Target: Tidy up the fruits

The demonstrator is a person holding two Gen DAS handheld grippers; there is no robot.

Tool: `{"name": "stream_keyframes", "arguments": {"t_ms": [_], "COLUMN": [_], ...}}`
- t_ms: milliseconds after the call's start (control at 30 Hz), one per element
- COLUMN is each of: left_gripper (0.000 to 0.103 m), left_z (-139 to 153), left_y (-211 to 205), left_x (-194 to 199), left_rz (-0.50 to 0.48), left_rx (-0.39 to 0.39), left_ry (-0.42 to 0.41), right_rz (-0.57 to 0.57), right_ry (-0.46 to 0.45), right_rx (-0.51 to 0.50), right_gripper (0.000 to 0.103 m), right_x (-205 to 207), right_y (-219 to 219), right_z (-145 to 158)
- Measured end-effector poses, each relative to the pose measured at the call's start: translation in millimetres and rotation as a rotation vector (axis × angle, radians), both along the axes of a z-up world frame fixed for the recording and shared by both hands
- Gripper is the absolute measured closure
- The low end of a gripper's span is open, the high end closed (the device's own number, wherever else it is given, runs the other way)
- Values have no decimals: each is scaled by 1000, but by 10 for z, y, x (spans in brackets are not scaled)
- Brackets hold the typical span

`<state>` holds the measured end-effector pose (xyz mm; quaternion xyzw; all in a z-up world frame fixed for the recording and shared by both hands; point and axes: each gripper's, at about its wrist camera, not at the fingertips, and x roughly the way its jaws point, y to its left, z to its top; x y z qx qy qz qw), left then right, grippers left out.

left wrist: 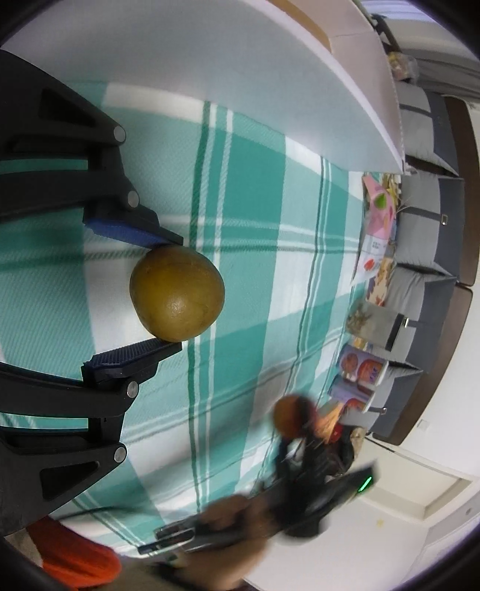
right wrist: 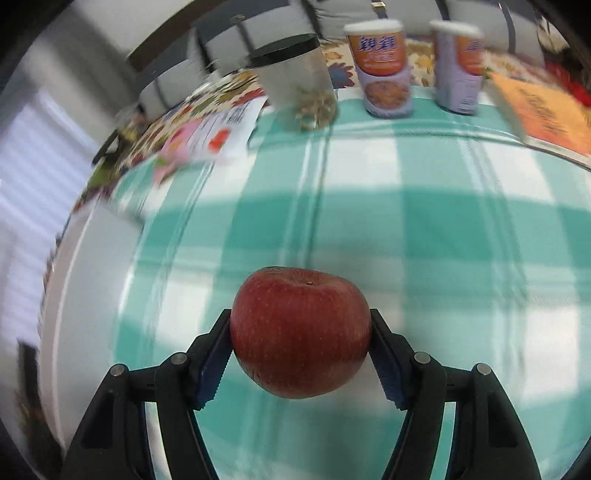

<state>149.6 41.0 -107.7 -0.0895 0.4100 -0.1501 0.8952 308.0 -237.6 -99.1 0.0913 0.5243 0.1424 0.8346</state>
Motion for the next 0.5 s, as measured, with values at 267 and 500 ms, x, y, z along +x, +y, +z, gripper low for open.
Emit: {"name": "stream_keyframes", "arguments": {"t_ms": [267, 500], "left_gripper": [53, 53], "left_z": [129, 136], "left_y": [-154, -163], "left_x": [-217, -375], "left_rz": [-6, 39], "left_rx": [6, 14], "left_ry": [-6, -13], "right_rz": [-72, -37], "right_ry": [-90, -196], "right_rx": [-31, -151], "right_gripper": [34, 33], "right_x": [-1260, -1459], "right_y": [-203, 87], "right_z": [-50, -216]}}
